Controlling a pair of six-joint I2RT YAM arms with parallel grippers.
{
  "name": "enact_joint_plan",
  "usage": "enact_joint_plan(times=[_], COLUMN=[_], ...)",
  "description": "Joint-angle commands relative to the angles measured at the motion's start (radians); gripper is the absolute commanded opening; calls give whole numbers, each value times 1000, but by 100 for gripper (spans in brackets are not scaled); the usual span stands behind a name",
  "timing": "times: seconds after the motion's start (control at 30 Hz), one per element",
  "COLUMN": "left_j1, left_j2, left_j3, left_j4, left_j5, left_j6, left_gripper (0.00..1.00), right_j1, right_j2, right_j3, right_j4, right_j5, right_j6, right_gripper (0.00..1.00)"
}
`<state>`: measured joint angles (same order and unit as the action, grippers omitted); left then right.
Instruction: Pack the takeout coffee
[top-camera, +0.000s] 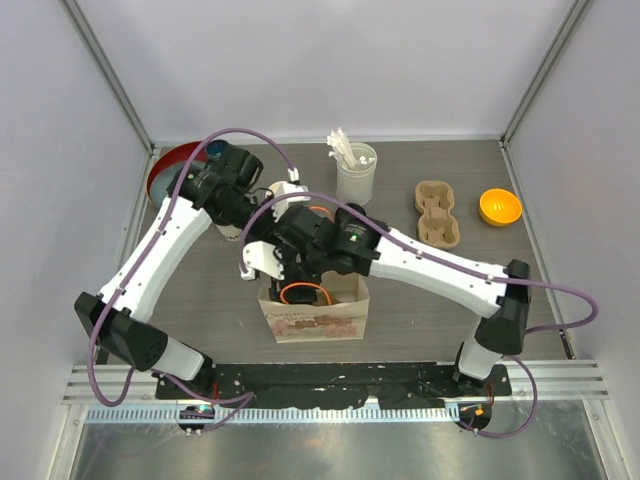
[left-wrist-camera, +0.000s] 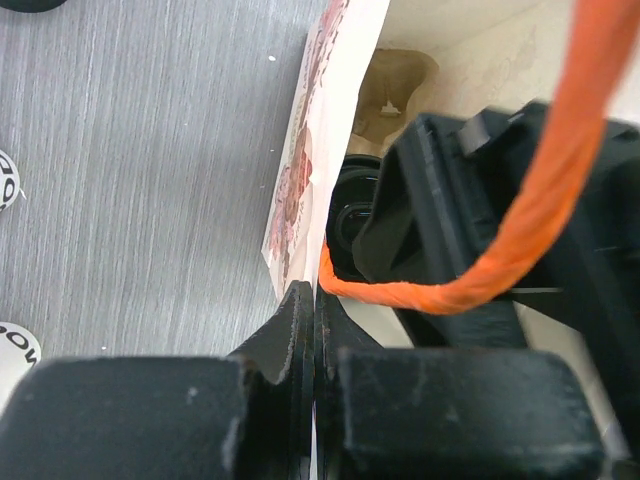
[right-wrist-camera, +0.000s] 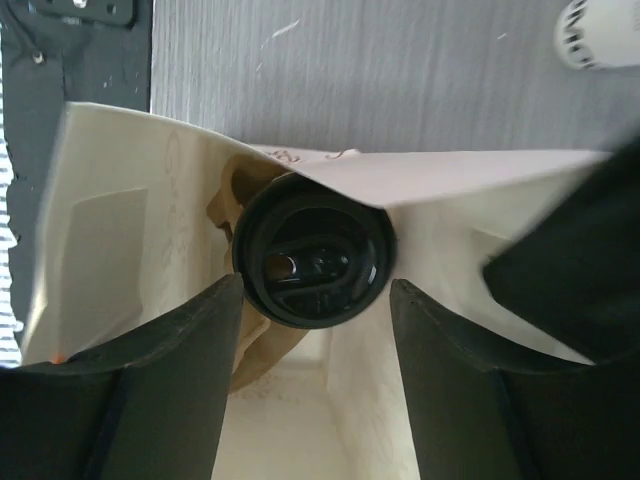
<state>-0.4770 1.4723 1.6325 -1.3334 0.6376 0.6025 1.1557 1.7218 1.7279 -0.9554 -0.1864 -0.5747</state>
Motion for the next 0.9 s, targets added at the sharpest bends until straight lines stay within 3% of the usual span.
enact_joint_plan(times=[0.0, 0.1, 0.13, 0.17, 0.87], left_j1=[-5, -6, -8, -8, -9], left_j2=[-7, -9, -9, -9, -12], left_j3=[23, 23, 23, 23, 33], left_j4=[-187, -187, -184, -185, -164], left_j5=[20, 20, 17, 14, -6], left_j6=[-4, -7, -7, -9, -26], left_gripper=[0, 0, 0, 0, 0], right_j1=[1, -1, -1, -1, -54], right_j2=[-120, -157, -168, -180, -470], right_j3=[-34, -50, -56, -62, -186], right_j4=[155, 184, 194, 205, 444], right_j5=[-22, -18, -19, -19, -41], right_j6=[24, 32, 33, 35, 214], right_gripper=[67, 68, 75, 76, 79])
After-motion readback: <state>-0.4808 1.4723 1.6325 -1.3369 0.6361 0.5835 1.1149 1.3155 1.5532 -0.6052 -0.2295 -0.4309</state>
